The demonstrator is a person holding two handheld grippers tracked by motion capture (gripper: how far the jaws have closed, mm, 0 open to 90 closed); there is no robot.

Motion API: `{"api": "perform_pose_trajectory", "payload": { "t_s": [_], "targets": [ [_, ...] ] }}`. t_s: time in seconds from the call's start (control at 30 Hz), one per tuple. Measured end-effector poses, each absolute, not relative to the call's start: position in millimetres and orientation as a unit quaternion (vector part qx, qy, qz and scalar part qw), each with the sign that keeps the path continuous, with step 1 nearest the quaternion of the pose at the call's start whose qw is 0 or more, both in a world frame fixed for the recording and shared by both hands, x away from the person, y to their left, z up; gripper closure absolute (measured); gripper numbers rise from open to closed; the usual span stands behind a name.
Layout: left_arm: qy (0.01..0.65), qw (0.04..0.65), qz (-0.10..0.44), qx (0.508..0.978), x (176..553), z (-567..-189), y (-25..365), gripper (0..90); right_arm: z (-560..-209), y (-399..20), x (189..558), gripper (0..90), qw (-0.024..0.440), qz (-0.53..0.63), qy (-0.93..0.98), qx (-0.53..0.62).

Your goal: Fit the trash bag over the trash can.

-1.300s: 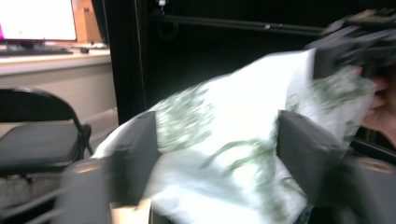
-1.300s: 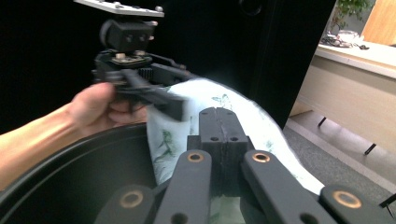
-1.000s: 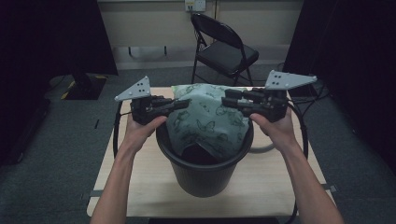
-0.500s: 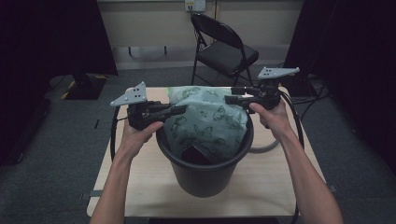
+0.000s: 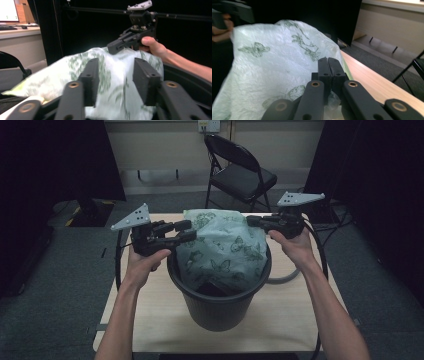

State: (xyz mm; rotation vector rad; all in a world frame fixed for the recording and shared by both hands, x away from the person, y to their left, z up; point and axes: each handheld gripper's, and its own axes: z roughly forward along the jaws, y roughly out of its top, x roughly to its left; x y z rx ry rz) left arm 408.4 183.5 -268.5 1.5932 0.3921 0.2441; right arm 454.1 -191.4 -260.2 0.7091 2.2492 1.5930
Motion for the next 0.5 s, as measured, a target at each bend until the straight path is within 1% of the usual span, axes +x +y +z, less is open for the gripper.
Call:
{"api": "perform_pose_trajectory", "payload": {
  "t_s": [0.2,0.37,0.5],
  "targets": [
    [0.174,0.676,0.119,0.706,410,-253,177,44.5,-233,-183,433,90.0,0.160,0.583,0.769,0.206],
    [0.173,0.683,0.127,0.698,411,-240,170,34.7,-213,-163,413,90.0,0.157,0.606,0.762,0.166],
    [0.164,0.677,0.122,0.707,414,-238,164,28.6,-204,-145,403,90.0,0.154,0.622,0.755,0.139]
  ]
}}
